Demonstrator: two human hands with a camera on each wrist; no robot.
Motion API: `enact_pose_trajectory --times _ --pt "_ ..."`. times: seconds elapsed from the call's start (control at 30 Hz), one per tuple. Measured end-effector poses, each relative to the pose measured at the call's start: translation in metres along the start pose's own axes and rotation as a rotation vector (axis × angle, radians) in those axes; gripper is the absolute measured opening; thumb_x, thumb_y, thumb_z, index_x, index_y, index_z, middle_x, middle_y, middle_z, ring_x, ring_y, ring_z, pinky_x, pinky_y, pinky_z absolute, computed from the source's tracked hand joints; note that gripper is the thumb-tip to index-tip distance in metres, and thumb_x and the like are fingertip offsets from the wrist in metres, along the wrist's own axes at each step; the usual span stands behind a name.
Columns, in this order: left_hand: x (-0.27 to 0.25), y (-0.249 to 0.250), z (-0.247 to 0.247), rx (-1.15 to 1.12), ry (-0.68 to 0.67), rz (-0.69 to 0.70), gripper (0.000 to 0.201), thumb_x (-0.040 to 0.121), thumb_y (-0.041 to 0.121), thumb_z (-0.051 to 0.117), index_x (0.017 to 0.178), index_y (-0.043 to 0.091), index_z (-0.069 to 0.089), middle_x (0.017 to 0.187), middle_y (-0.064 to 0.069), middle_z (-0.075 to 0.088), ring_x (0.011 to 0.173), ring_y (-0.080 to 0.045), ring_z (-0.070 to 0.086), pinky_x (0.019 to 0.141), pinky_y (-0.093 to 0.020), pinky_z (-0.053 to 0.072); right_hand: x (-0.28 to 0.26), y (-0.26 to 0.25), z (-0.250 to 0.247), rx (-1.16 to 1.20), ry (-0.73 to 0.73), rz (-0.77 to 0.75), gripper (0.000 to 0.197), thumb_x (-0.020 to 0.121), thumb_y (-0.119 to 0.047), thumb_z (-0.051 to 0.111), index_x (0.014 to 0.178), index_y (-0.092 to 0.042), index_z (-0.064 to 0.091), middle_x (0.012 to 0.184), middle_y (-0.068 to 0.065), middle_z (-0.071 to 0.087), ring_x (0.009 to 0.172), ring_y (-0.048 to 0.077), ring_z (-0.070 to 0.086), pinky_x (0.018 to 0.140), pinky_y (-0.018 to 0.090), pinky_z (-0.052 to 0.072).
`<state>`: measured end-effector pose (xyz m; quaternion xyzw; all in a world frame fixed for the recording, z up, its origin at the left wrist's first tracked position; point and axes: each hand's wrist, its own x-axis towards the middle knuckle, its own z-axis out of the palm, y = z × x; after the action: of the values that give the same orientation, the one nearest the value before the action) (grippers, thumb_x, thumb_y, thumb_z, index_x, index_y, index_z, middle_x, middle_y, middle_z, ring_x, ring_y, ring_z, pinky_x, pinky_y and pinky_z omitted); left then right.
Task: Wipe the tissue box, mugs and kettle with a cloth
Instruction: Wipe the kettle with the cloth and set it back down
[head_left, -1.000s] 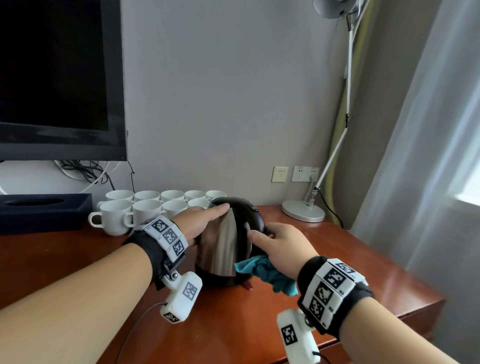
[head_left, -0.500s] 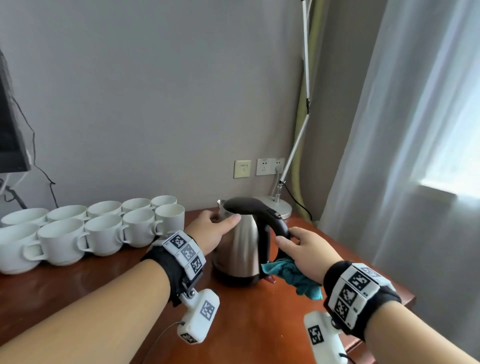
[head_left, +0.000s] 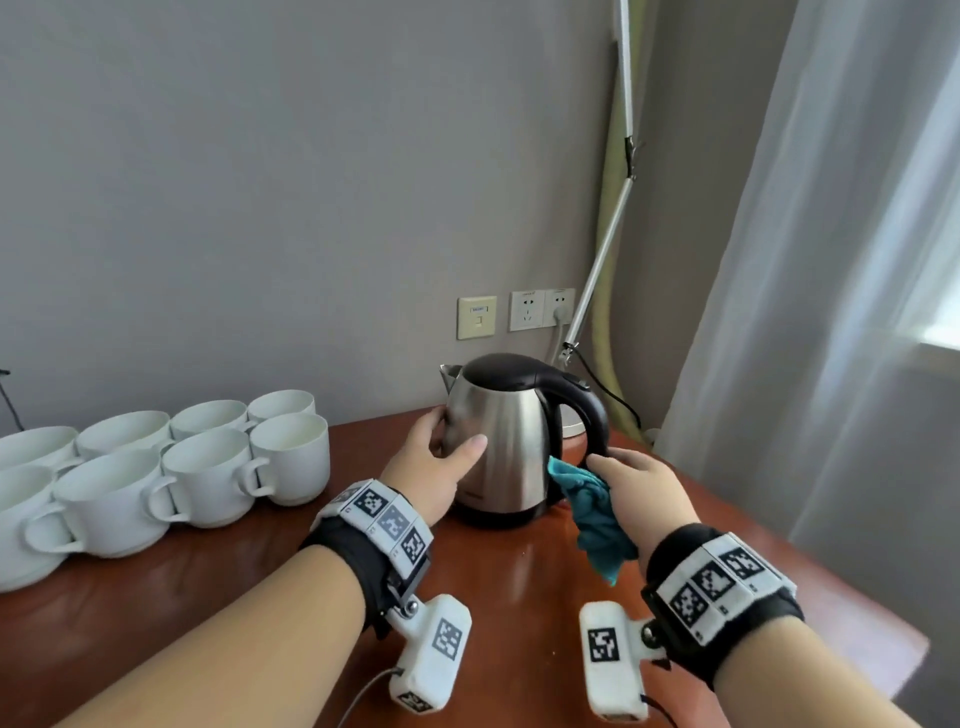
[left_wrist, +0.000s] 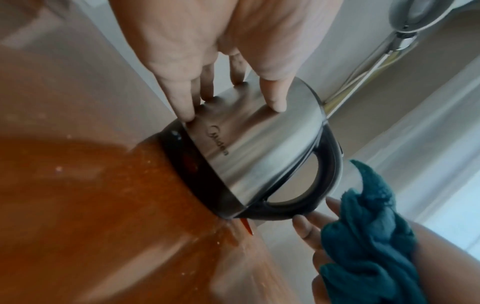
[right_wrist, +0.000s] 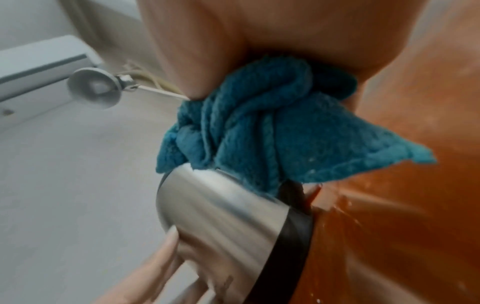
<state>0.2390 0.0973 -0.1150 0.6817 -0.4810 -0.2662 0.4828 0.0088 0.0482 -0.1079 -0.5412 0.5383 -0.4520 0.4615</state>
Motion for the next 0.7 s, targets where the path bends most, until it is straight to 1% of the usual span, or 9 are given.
enact_pose_trajectory --times 0.07,0.1,0.17,0.27,0.37,0.5,0.53,0.63,0.7 --pt "0.015 -0.026 0.006 -0.143 -0.051 -0.062 0.078 0.064 0.083 0.077 0.134 0.067 0.047 0.136 0.02 0.065 0.124 -0.01 0.063 0.109 -0.046 0.051 0.007 0.012 0.002 0.118 0.001 0.078 0.015 0.096 -0.021 0.069 0.11 -0.018 0.073 0.085 0.011 0.078 0.077 0.034 0.076 0.08 0.056 0.063" --pt "0.019 -0.035 0.007 -0.22 -0.084 -0.097 0.078 0.064 0.08 0.08 0.134 0.067 0.048 0.139 0.018 0.064 0.126 -0.009 0.062 0.11 -0.047 0.051 0.008 0.017 0.004 0.166 0.003 0.112 0.012 0.095 -0.02 0.07 0.106 -0.018 0.075 0.084 0.011 0.078 0.076 0.034 0.076 0.08 0.055 0.063" --pt "0.019 -0.037 0.008 -0.355 -0.119 -0.157 0.068 0.085 0.054 0.08 0.146 0.047 0.05 0.144 0.014 0.06 0.128 -0.009 0.059 0.114 -0.042 0.047 0.012 0.022 0.008 0.265 -0.014 0.174 0.007 0.093 -0.017 0.071 0.088 -0.014 0.076 0.078 0.013 0.074 0.069 0.032 0.072 0.077 0.053 0.062" --pt "0.022 -0.038 0.01 -0.496 -0.145 -0.209 0.04 0.1 0.022 0.07 0.137 0.031 0.059 0.141 0.007 0.062 0.131 -0.013 0.057 0.116 -0.035 0.043 0.019 0.025 0.014 0.371 -0.065 0.255 0.02 0.088 -0.019 0.072 0.069 -0.012 0.07 0.07 0.015 0.061 0.057 0.029 0.064 0.063 0.043 0.058" --pt "0.027 -0.04 0.011 -0.61 -0.171 -0.252 0.051 0.103 0.014 0.064 0.152 0.018 0.049 0.149 0.001 0.057 0.14 -0.017 0.051 0.122 -0.037 0.035 0.025 0.023 0.021 0.449 -0.12 0.281 0.018 0.079 -0.025 0.074 0.078 -0.009 0.068 0.07 0.014 0.06 0.055 0.029 0.063 0.059 0.042 0.057" --pt "0.034 -0.042 0.009 -0.777 -0.143 -0.31 0.057 0.107 0.016 0.056 0.16 0.013 0.035 0.157 -0.008 0.049 0.147 -0.023 0.044 0.124 -0.042 0.033 0.033 0.025 0.028 0.528 -0.191 0.284 0.026 0.051 -0.025 0.077 0.065 -0.012 0.06 0.06 0.01 0.056 0.049 0.026 0.061 0.055 0.036 0.051" --pt "0.036 -0.042 0.009 -0.805 -0.142 -0.323 0.056 0.109 0.02 0.053 0.161 0.012 0.033 0.159 -0.008 0.047 0.149 -0.024 0.042 0.123 -0.041 0.034 0.035 0.027 0.03 0.564 -0.19 0.285 0.024 0.053 -0.025 0.076 0.065 -0.013 0.059 0.06 0.009 0.056 0.049 0.024 0.061 0.054 0.035 0.051" --pt "0.04 -0.042 0.007 -0.876 -0.132 -0.346 0.06 0.11 0.031 0.048 0.162 0.008 0.029 0.162 -0.009 0.042 0.151 -0.025 0.039 0.124 -0.042 0.034 0.041 0.035 0.034 0.695 -0.174 0.325 0.021 0.079 -0.029 0.072 0.067 -0.014 0.063 0.063 0.005 0.058 0.052 0.02 0.062 0.056 0.032 0.053" --pt "0.042 -0.042 0.007 -0.914 -0.122 -0.35 0.063 0.11 0.037 0.047 0.162 0.007 0.028 0.163 -0.012 0.04 0.152 -0.027 0.038 0.124 -0.044 0.033 0.045 0.036 0.034 0.79 -0.219 0.348 0.025 0.086 -0.03 0.068 0.066 -0.015 0.063 0.064 0.003 0.06 0.053 0.017 0.063 0.056 0.029 0.053"
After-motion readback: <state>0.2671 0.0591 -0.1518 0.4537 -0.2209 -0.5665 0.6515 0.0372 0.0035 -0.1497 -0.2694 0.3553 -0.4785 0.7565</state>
